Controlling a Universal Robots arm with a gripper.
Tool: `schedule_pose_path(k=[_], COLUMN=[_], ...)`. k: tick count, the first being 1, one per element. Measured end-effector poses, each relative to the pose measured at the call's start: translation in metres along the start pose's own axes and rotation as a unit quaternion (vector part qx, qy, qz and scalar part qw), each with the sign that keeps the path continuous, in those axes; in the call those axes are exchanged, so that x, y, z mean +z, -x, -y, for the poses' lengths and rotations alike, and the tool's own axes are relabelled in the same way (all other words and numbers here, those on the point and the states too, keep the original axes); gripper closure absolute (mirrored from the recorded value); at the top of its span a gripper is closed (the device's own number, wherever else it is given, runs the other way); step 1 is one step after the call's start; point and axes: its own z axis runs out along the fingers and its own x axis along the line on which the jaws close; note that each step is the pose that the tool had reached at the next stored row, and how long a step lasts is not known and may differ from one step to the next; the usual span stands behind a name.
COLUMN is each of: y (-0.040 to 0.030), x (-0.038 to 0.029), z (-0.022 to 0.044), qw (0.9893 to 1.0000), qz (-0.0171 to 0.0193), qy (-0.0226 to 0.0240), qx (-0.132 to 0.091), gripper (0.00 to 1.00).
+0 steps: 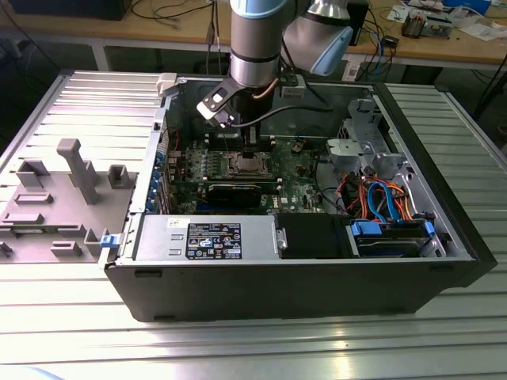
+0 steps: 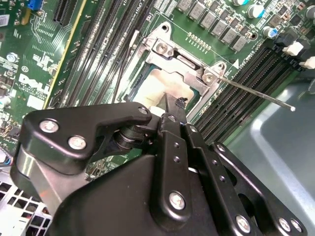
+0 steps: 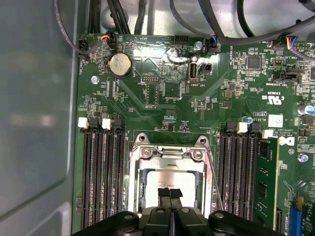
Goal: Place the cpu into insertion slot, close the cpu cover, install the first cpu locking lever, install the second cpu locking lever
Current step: 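Install the first cpu locking lever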
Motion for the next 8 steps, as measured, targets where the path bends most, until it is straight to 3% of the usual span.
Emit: schedule_pose_path(k=[8], y=[-0.0001], x=[-0.0082], z=[-0.0001], qw=[1.0000], qz=[0.0004], qy=[0.0000], qx=[0.000], gripper=[0.89])
